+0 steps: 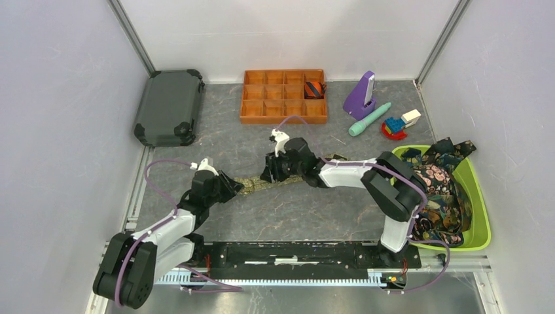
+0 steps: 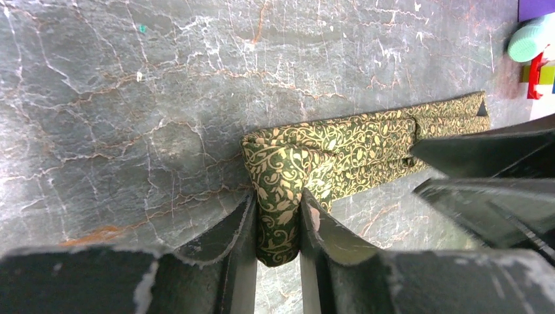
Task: Roll the ties
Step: Roll the tie at the center of the board.
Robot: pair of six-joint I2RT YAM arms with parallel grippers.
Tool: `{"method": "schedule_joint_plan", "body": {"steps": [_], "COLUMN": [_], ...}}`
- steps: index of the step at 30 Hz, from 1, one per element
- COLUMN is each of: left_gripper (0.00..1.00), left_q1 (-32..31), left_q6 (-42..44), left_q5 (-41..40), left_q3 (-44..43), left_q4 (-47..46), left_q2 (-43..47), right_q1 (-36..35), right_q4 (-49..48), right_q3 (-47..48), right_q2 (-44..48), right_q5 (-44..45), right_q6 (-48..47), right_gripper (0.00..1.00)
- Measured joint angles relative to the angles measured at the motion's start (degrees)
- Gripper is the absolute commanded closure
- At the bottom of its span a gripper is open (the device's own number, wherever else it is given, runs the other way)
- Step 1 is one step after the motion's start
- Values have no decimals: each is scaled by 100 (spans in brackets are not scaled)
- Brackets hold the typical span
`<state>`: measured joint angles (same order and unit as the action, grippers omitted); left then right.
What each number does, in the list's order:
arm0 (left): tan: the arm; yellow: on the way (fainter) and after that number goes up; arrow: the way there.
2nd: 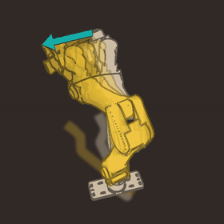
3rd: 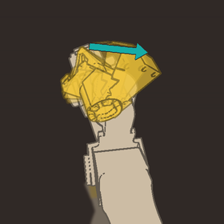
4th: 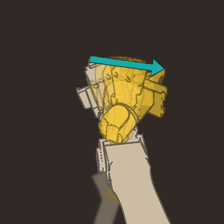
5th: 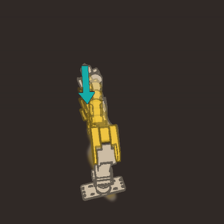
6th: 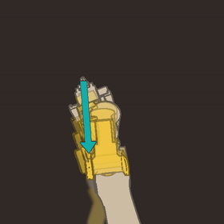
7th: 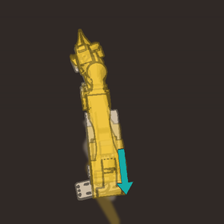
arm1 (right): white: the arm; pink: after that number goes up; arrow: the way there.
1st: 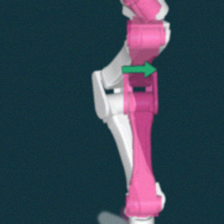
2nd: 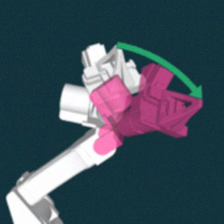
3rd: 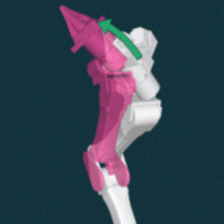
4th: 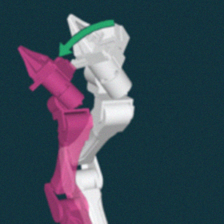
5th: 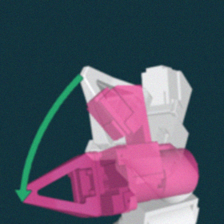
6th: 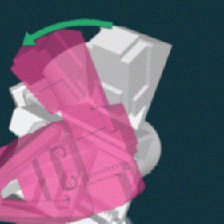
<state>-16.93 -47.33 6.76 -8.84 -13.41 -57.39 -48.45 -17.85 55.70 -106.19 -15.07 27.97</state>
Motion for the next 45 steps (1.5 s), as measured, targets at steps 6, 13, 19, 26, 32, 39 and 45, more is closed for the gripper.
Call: {"method": "schedule_joint_plan", "body": {"steps": [6, 13, 19, 26, 32, 39, 45], "left_gripper": [88, 89, 89, 90, 90, 91, 91], "left_q1": [-57, -76, -94, -122, -278, -573, -1110], "left_q6": [0, 2, 2, 9, 114, 195, 208], "left_q5": [63, 96, 111, 81, -208, -754, -1432], "left_q3": [0, 0, 0, -55, -407, -802, -1228], "left_q4": [295, 616, 813, 1224, 1856, 2393, 2789], "left_q2": [240, 490, 662, 914, 973, 929, 577], "right_q1": [365, 527, 461, 321, 11, -396, -619], "right_q4": [0, -44, -382, -297, 273, 221, -61], "right_q3": [-284, -800, -1248, -1366, -997, -411, 96], "right_q2": [326, 323, 564, 728, 848, 772, 122], "right_q5": [264, 487, 658, 804, 973, 745, 404], "right_q6": [-245, -328, -221, -168, -243, -229, -103], "right_gripper": [59, 62, 63, 59, 58, 71, 74]}}
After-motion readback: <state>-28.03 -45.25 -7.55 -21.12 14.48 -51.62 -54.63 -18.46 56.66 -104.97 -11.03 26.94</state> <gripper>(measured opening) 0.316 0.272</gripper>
